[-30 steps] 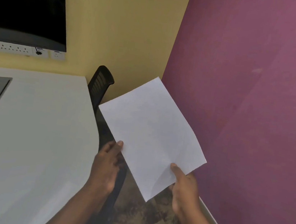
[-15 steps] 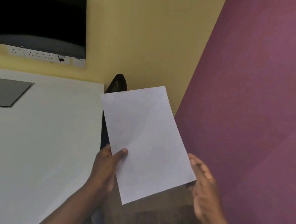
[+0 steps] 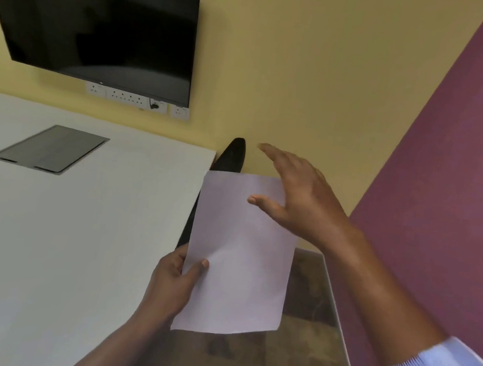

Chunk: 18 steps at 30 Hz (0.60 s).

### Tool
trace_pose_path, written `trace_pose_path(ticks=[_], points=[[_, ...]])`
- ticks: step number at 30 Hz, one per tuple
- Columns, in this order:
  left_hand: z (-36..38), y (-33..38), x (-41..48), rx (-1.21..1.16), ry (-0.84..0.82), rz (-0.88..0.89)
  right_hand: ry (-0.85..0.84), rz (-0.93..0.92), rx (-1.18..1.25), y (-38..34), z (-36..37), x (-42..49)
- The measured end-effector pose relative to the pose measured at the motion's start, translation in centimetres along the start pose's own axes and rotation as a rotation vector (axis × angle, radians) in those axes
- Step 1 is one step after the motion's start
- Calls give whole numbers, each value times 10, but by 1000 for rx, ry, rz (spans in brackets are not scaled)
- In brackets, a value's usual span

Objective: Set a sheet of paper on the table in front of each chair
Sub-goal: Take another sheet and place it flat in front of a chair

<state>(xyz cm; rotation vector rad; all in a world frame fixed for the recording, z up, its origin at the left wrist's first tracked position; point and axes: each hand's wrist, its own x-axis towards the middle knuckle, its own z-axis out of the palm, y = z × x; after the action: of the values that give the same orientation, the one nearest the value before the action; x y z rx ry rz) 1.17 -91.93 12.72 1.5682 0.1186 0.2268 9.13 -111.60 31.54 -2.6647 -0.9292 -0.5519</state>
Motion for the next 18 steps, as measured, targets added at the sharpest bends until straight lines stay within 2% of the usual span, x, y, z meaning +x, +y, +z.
trace_pose_path(ticks=[3,6,14,16,18], points=[[4,-5,26,63,59,22,-200,-14,53,18,9,58],[-2,-12,60,104,126,29,-311,-63,174,35,33,109],[-71,-51,195,291,303,-14,-376,-101,396,84,146,251],[-98,-68,241,283,414,-53,-372,-58,480,98,180,295],[-125,-86,289,174,554,-118,-366,9,578,111,216,342]])
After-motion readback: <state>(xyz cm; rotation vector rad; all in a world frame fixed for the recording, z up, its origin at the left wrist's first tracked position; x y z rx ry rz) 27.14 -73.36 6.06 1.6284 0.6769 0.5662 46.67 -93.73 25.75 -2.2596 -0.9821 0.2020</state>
